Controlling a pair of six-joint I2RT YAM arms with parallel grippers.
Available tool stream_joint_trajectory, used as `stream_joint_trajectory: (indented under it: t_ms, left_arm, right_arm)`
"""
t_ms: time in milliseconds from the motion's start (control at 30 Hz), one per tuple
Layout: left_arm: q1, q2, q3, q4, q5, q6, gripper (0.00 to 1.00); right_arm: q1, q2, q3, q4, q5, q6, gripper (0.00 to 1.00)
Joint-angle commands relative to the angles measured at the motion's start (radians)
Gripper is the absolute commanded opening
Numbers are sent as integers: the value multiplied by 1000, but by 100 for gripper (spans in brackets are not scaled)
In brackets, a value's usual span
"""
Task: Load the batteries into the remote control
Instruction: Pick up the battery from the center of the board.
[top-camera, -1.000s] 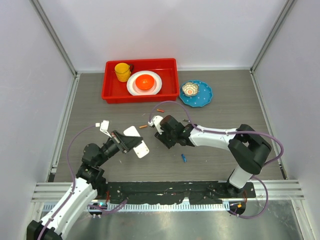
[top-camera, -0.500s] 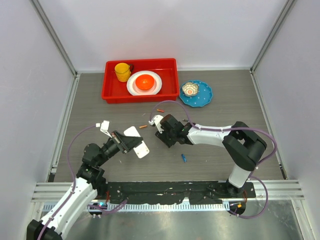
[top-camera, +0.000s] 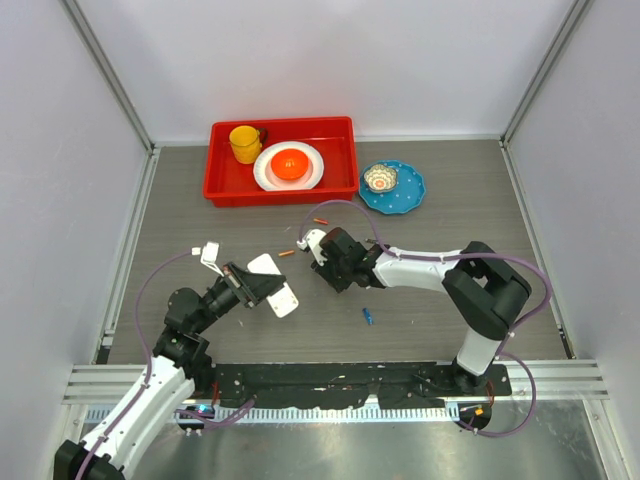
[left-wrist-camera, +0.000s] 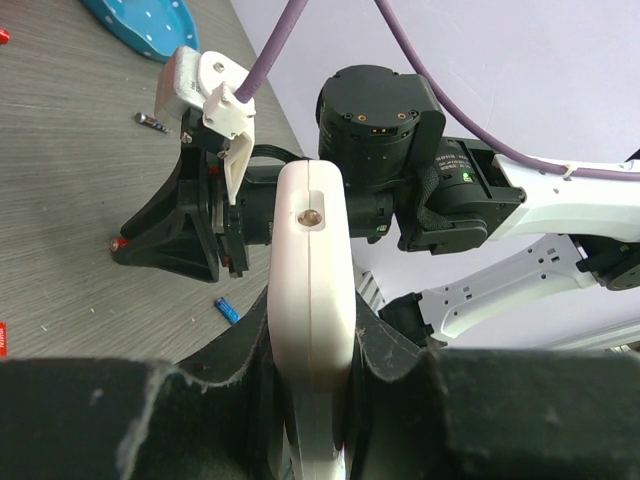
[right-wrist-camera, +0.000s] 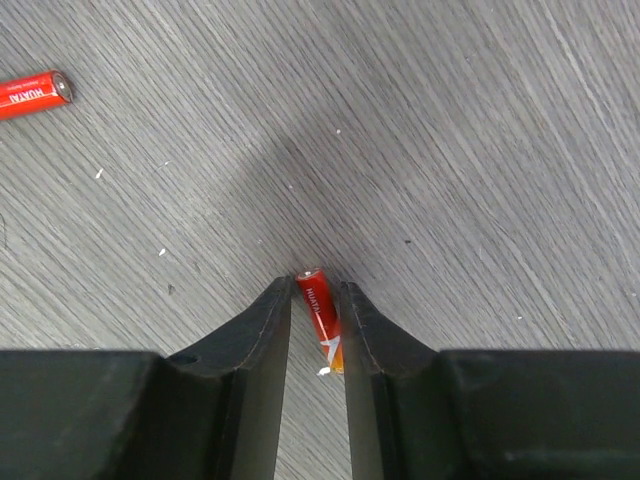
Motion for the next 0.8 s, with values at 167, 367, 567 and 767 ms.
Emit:
stream_joint_trajectory:
  t_ms: [167, 367, 567, 767]
  left_arm:
    - [4, -2, 5, 60, 9, -3, 0]
    - [4, 17, 9, 77, 13, -7, 0]
    - [4, 38, 11, 92, 16, -10, 0]
    - [4, 30, 10, 86, 16, -10, 0]
  right_arm:
    - [-3, 22, 32, -19, -8, 2, 15]
    - [-5, 33, 49, -48, -2, 21, 1]
    - [-5, 71, 84, -100, 9, 31, 12]
    - [-5, 85, 97, -116, 17, 33, 23]
